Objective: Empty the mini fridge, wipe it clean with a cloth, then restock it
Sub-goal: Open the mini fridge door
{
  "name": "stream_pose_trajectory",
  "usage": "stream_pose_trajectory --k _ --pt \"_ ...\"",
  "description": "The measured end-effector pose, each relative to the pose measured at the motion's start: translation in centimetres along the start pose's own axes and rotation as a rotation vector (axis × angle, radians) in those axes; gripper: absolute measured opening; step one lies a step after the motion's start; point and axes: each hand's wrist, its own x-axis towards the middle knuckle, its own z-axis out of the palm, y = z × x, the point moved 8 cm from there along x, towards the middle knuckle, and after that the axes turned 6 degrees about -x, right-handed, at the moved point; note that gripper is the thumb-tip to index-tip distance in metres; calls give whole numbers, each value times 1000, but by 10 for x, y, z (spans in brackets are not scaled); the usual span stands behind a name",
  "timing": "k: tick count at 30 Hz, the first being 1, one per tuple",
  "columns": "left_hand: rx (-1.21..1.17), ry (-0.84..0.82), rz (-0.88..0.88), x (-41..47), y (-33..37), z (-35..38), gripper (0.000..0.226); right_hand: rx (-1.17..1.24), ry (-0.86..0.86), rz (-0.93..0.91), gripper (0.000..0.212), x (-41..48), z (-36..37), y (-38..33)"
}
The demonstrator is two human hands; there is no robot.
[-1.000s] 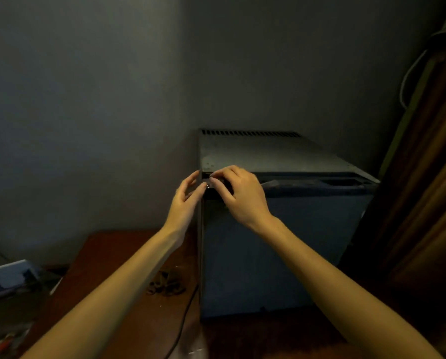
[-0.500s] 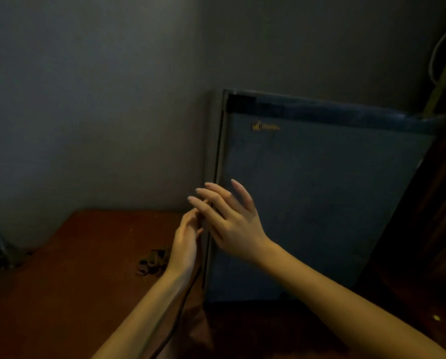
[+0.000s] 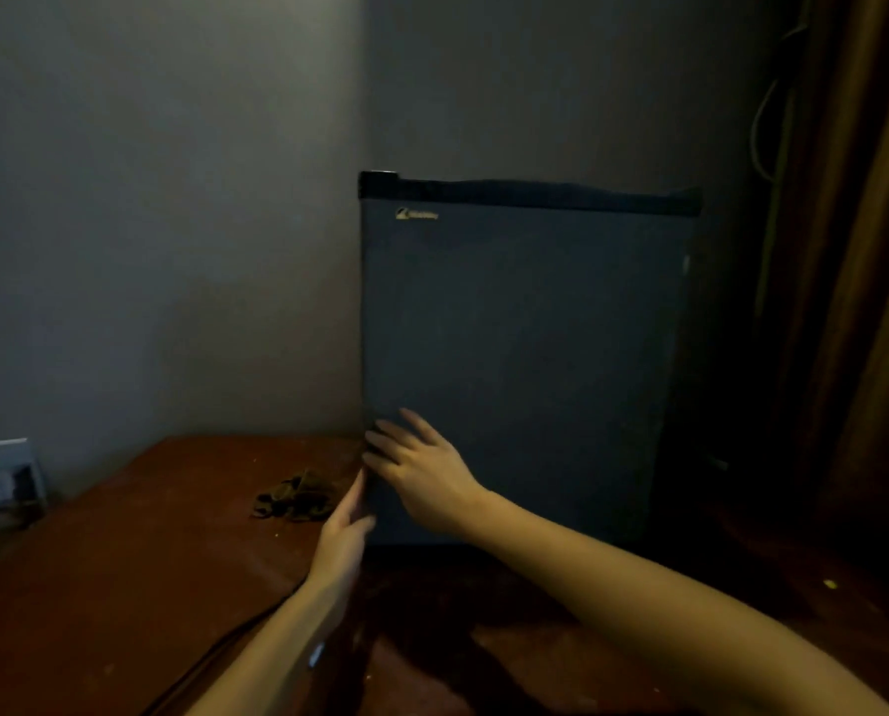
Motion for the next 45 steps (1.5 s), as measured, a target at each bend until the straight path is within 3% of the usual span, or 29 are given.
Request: stream_pose_trajectory --k 5,13,16,19,28,37,45 --pt "1 57 -33 0 21 7 61 -19 37 5 58 6 -20 13" --pt "-13 74 5 37 28 7 47 -213 -80 -60 40 56 -14 6" --pt "11 41 -6 52 5 -1 50 -340 -168 -74 36 70 1 3" --pt "63 -20 1 50 -6 3 69 -454 -250 -100 36 79 14 1" --pt "133 -45 -7 54 -15 2 80 -433 -294 -61 39 84 22 -2" --pt "112 -81 -72 58 -15 -9 81 -387 -194 -45 40 84 20 -1" --pt "95 -84 76 27 -13 -18 65 -280 15 -5 18 67 2 -16"
